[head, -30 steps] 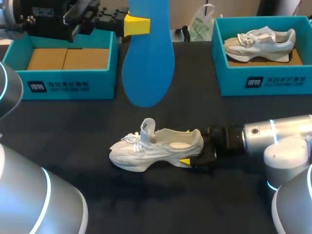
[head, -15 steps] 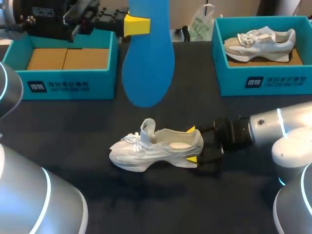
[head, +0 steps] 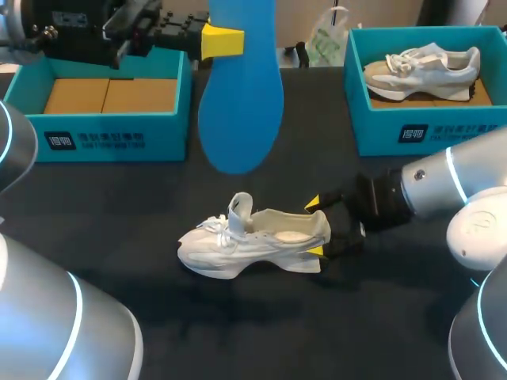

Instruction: Take the shoe out of the shoebox, open the shoe tongue, remove and reinsert the insole, then place the shoe into the shoebox

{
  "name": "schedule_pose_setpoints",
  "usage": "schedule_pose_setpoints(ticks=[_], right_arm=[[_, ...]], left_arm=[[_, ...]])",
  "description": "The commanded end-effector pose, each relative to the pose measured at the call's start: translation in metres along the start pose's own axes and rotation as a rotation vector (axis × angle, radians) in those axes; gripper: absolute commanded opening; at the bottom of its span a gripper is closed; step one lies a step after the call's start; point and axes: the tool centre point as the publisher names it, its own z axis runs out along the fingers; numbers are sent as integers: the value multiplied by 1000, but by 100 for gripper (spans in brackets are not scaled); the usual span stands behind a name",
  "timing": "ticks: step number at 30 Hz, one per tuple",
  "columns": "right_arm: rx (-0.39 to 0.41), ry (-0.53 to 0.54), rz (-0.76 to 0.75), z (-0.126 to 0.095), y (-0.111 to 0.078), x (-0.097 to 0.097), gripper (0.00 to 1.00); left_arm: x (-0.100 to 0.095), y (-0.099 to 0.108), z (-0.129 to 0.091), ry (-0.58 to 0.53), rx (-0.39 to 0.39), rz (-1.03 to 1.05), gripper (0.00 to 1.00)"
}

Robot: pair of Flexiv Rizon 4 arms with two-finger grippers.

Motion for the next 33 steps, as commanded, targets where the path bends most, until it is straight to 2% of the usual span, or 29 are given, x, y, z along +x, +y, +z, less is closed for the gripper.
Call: schedule_pose_setpoints(ticks=[1, 8, 10, 21, 23, 33], right_arm=[[67, 0, 1, 0, 2, 0, 100], [67, 0, 1, 0, 2, 0, 100], [155, 25, 19, -2, 10, 0, 100], [520, 97, 145, -15, 48, 0, 100], [655, 145, 212, -18, 54, 1, 100], [655, 145, 212, -18, 54, 1, 100]], left_arm=[[-1, 0, 1, 2, -1, 0, 0], [-1, 0, 1, 2, -1, 0, 0], [-1, 0, 1, 2, -1, 0, 0], [-1, 0, 1, 2, -1, 0, 0], [-1, 0, 1, 2, -1, 0, 0], [-1, 0, 1, 2, -1, 0, 0]])
